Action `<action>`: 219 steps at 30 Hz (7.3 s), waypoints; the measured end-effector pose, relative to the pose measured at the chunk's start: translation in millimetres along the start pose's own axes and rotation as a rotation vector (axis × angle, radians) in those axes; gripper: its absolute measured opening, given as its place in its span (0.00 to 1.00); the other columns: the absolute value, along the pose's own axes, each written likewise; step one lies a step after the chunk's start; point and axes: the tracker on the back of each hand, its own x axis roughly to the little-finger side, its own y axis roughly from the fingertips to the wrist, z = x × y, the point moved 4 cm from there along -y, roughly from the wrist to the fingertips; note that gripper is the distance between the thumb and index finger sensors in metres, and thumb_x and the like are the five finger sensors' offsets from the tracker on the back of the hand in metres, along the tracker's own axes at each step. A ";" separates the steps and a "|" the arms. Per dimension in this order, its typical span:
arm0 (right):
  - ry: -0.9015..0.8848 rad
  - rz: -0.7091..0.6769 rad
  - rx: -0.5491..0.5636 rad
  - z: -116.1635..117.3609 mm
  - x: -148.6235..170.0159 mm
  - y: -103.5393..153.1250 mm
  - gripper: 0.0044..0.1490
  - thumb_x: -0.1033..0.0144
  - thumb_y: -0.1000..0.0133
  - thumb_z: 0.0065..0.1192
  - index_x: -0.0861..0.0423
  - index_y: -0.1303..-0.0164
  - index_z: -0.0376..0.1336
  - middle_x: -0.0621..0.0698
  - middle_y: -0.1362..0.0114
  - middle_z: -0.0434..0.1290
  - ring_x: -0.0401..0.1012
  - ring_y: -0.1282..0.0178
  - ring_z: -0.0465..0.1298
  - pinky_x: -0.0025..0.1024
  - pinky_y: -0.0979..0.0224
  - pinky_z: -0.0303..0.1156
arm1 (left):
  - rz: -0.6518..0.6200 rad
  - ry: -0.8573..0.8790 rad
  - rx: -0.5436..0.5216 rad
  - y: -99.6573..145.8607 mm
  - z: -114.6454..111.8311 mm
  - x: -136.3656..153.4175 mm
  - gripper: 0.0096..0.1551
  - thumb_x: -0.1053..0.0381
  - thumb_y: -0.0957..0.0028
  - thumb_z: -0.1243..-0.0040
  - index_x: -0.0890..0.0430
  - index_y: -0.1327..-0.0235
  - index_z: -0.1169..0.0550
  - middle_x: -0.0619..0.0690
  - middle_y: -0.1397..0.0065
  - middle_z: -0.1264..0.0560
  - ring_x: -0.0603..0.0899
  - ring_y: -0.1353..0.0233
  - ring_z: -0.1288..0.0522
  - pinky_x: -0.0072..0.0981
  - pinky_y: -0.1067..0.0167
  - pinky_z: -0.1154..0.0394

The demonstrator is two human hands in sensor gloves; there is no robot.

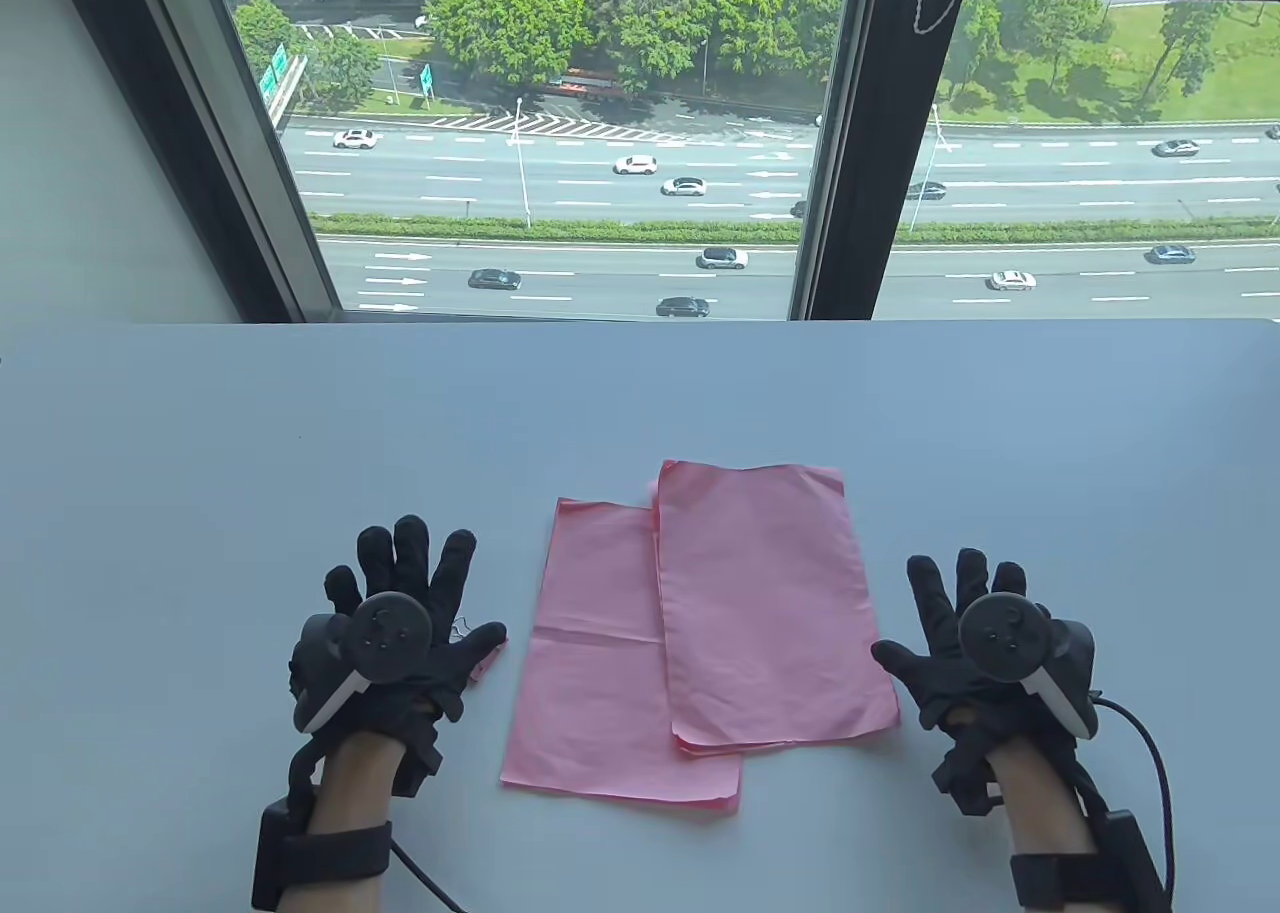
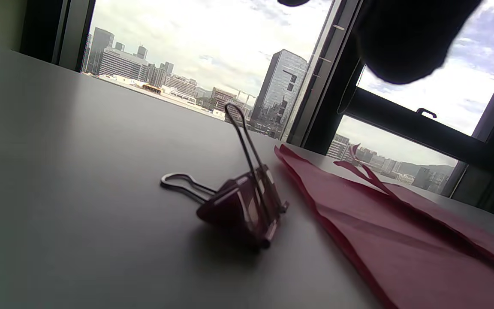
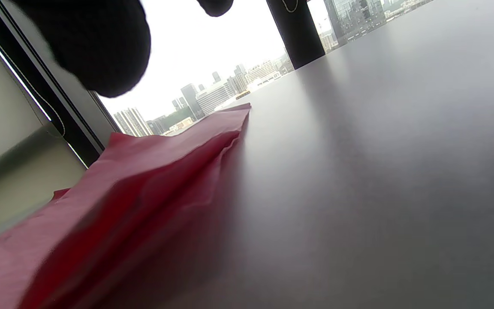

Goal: Clip paper with binder clip (Left hand to clip)

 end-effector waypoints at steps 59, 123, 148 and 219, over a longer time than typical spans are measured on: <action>0.058 -0.121 -0.383 63.5 -45.0 4.5 0.51 0.53 0.47 0.68 0.45 0.19 0.43 0.54 0.18 0.30 0.63 0.23 0.30 0.70 0.30 0.32 | -0.072 -0.159 0.537 7.1 -71.9 -83.0 0.53 0.33 0.53 0.32 0.45 0.16 0.42 0.54 0.12 0.53 0.65 0.20 0.69 0.62 0.35 0.71; 0.102 -0.189 -0.386 75.9 -60.4 8.3 0.54 0.49 0.50 0.72 0.45 0.19 0.45 0.55 0.15 0.38 0.66 0.21 0.37 0.72 0.29 0.38 | -0.208 -0.206 0.441 9.9 -78.4 -106.9 0.59 0.27 0.54 0.39 0.37 0.18 0.56 0.56 0.12 0.53 0.66 0.19 0.65 0.63 0.29 0.63; 0.072 -0.204 -0.375 75.9 -63.4 9.1 0.50 0.54 0.50 0.72 0.50 0.20 0.51 0.56 0.16 0.43 0.67 0.21 0.39 0.72 0.29 0.39 | -0.171 -0.197 0.494 8.2 -84.0 -99.0 0.43 0.43 0.47 0.43 0.39 0.18 0.46 0.49 0.13 0.45 0.63 0.17 0.58 0.62 0.29 0.60; -0.348 -0.062 -0.394 50.1 -44.4 7.8 0.56 0.35 0.48 0.55 0.58 0.20 0.42 0.60 0.46 0.82 0.59 0.52 0.82 0.59 0.49 0.74 | 0.149 1.098 0.260 6.8 -83.0 -67.8 0.40 0.56 0.51 0.38 0.58 0.23 0.37 0.62 0.26 0.28 0.49 0.56 0.09 0.46 0.51 0.15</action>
